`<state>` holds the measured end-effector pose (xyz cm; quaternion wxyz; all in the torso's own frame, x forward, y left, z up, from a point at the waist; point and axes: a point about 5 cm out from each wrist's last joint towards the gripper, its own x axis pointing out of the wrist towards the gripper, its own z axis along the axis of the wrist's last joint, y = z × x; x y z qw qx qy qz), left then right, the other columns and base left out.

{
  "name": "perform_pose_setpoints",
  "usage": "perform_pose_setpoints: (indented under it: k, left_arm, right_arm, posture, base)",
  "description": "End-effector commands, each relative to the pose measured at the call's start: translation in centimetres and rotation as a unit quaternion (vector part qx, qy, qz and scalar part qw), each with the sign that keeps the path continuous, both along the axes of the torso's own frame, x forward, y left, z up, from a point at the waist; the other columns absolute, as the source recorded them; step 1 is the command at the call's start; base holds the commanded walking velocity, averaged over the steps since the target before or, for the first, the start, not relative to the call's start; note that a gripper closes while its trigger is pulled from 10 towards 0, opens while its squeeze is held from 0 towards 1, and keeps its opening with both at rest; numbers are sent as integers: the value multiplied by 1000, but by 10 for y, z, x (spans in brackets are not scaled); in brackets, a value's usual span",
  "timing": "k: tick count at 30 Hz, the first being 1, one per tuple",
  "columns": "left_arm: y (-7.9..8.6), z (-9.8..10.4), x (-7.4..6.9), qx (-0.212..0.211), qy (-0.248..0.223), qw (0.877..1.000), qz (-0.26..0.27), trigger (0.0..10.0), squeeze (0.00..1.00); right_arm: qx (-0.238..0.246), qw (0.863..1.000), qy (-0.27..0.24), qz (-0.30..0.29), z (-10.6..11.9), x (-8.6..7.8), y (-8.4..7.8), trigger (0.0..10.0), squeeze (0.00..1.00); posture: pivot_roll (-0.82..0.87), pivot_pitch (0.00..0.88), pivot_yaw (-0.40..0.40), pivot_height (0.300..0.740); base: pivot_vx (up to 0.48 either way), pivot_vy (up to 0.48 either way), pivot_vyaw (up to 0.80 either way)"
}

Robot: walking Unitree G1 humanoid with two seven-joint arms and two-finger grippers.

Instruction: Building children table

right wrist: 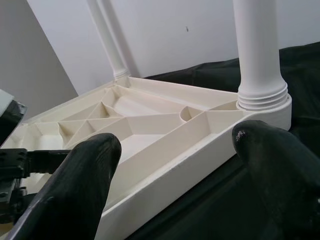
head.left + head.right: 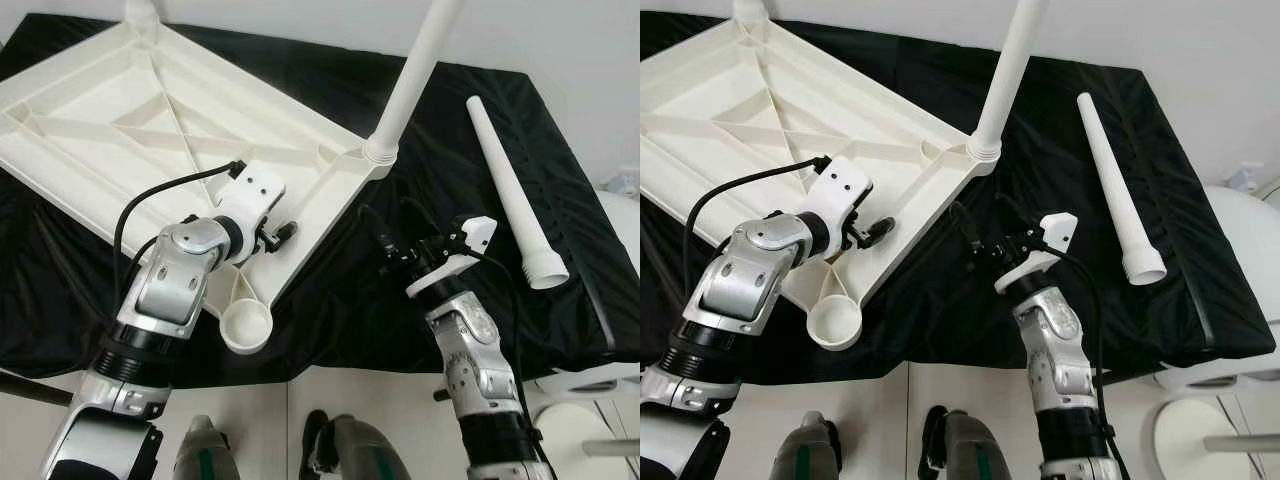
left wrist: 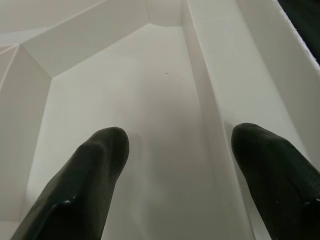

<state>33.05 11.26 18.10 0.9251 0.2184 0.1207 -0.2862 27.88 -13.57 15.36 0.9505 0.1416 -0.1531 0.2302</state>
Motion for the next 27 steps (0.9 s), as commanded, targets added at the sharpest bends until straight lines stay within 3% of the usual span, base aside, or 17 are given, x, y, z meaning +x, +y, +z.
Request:
perform_pose_setpoints:
  k: [1,2,3,6,8,10,11,12,13,18,19,20,22,23,25,26,27]
  left_arm:
    - [2,-8,4,20,-12,998,52,10000,0]
    - [3,-11,5,28,-8,998,52,10000,0]
    - [4,-14,6,35,-2,998,57,157,0]
    - [5,-17,8,46,3,997,58,0,0]
    - [5,-17,8,46,3,997,58,0,0]
    - [8,-17,10,73,2,996,56,0,0]
    - [9,-17,10,86,2,995,54,3333,0]
    - [9,-17,10,86,2,995,54,3333,0]
    - [9,-16,11,102,-2,994,46,10000,0]
    - [6,-15,10,118,-2,993,26,10000,0]
    - [3,-14,9,121,-2,992,18,4510,0]
    - [0,-13,9,120,0,993,16,3843,0]
    - [-1,-13,9,120,1,993,15,3843,0]
    - [-5,-13,9,116,4,993,11,5490,0]
    - [-7,-12,8,115,6,993,8,5490,0]
    - [-12,-12,8,111,9,994,5,10000,0]
    - [-17,-12,8,106,12,994,1,10000,0]
  right_arm:
    - [-3,1000,9,-5,-1,-3,-2,10000,0]
    - [-3,1000,12,-7,0,-5,-1,10000,0]
    - [-3,1000,13,-10,0,-5,-1,10000,0]
    - [-2,1000,15,-12,2,-5,-2,10000,0]
    - [-2,1000,15,-12,2,-5,-2,10000,0]
    - [-4,1000,21,-23,2,-6,-3,10000,0]
    - [-5,999,25,-30,2,-7,-4,10000,0]
    - [-5,999,25,-30,2,-7,-4,10000,0]
    - [-6,999,29,-39,2,-6,-5,10000,0]
    - [-11,995,47,-89,-3,-1,-10,10000,0]
    - [-13,992,56,-110,-4,1,-12,10000,0]
    - [-13,992,56,-116,-4,1,-12,10000,0]
    - [-13,991,56,-121,-3,2,-12,10000,0]
    - [-12,990,62,-130,-4,3,-13,10000,0]
    - [-12,989,66,-135,-5,4,-13,10000,0]
    - [-11,986,74,-149,-6,6,-14,10000,0]
    - [-15,983,82,-167,-7,8,-15,10000,0]
  posture:
    - [38,77,-105,740]
    - [38,77,-105,740]
    - [37,77,-101,740]
    - [37,77,-99,740]
    - [37,77,-99,740]
    - [37,77,-92,740]
    - [37,77,-92,740]
    - [37,77,-92,740]
    - [38,78,-91,740]
    - [37,78,-88,740]
    - [37,79,-87,740]
    - [37,82,-84,740]
    - [37,82,-84,740]
    - [37,83,-84,740]
    - [37,83,-83,740]
    - [38,85,-83,740]
    - [37,85,-82,740]
  base:
    - [0,0,0]
    - [0,0,0]
    - [0,0,0]
    - [0,0,0]
    - [0,0,0]
    - [0,0,0]
    - [0,0,0]
    - [0,0,0]
    - [0,0,0]
    - [0,0,0]
    - [0,0,0]
    - [0,0,0]
    - [0,0,0]
    - [0,0,0]
    - [0,0,0]
    - [0,0,0]
    - [0,0,0]
